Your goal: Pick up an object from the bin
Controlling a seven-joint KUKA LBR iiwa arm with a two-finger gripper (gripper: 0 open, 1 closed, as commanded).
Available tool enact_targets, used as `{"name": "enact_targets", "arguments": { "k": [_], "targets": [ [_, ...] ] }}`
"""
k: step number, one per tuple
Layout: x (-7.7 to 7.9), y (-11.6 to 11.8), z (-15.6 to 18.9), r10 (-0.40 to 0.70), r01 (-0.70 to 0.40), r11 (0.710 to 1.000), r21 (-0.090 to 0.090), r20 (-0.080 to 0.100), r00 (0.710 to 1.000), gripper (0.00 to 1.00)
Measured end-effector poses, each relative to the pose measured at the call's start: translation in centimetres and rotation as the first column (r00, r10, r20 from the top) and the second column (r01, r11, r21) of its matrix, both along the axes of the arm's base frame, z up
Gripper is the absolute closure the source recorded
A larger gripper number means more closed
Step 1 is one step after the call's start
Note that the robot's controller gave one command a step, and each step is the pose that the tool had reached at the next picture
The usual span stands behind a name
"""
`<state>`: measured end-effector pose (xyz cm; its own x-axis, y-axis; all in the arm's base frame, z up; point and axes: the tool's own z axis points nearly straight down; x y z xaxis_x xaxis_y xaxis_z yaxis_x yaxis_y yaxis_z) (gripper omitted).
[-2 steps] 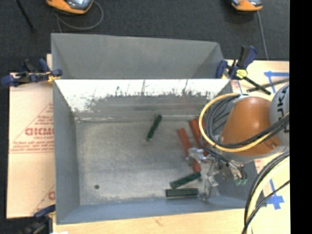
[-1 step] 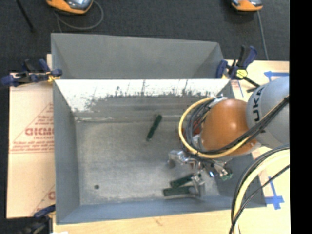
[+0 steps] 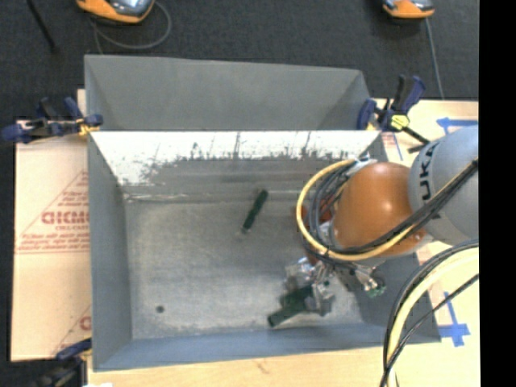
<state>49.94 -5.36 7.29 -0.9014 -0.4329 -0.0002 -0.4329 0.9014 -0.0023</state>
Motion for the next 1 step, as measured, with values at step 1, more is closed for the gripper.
{"name": "enact_targets", "arguments": {
  "k": [1],
  "targets": [
    [3.39, 0.28, -0.02, 0.493, -0.493, 0.870, 0.010, -0.014, 0.870, 1.00]
  ]
}}
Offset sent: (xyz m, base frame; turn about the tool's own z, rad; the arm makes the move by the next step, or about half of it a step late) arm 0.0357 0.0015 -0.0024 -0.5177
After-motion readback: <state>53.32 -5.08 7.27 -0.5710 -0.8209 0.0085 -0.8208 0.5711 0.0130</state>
